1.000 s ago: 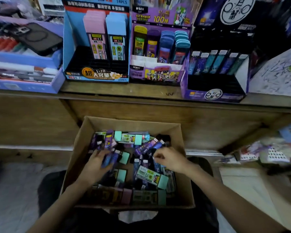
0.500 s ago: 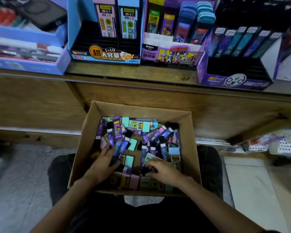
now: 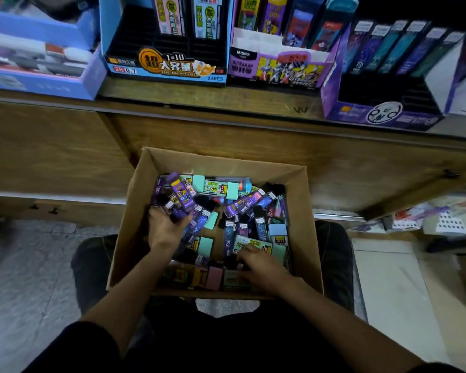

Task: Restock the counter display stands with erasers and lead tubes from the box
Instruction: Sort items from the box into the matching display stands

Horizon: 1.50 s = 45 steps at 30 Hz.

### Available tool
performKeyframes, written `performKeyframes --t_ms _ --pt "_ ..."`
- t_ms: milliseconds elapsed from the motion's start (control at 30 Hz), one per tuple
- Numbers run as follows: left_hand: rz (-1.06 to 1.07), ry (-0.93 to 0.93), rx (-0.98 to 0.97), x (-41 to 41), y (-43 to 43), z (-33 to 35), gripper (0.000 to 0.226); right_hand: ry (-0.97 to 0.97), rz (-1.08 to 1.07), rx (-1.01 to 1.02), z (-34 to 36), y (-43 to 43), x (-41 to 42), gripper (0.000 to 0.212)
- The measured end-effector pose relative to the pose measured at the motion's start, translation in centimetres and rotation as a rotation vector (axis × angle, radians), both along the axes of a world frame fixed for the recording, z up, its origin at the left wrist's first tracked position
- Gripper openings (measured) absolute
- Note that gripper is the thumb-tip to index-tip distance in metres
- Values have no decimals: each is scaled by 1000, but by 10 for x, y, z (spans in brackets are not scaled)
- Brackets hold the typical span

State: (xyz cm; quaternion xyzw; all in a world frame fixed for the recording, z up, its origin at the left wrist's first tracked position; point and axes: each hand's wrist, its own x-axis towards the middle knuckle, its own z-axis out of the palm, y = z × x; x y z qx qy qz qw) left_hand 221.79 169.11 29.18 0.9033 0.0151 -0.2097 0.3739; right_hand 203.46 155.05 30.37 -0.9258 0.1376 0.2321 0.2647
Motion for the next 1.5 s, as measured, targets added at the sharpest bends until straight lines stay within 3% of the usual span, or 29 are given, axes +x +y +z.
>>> performKeyframes --t_ms 133,367,533,767,867,1033,1200,1400,1500 --pt "-133 18 60 -6 0 -2 82 39 -10 -50 2 -6 0 22" --pt "-350 19 124 -9 3 -1 82 24 -22 -114 1 -2 -2 37" --pt "-450 39 238 -8 1 0 94 9 -129 19 -1 1 1 35" --pt "-557 211 132 2 -6 2 77 26 -162 126 -4 2 2 35" --pt "-568 218 140 1 -8 4 75 28 -147 166 -2 1 3 9" --pt "-623 352 65 8 -10 5 59 43 -152 269 3 -2 -1 18" --pt "-614 423 37 13 -7 6 52 23 -283 386 7 -8 -7 24" --pt "-464 421 -116 7 0 9 16 -36 -553 552 9 -19 -11 25" --pt "-391 366 -183 3 1 12 24 -133 -718 634 13 -20 -10 15"
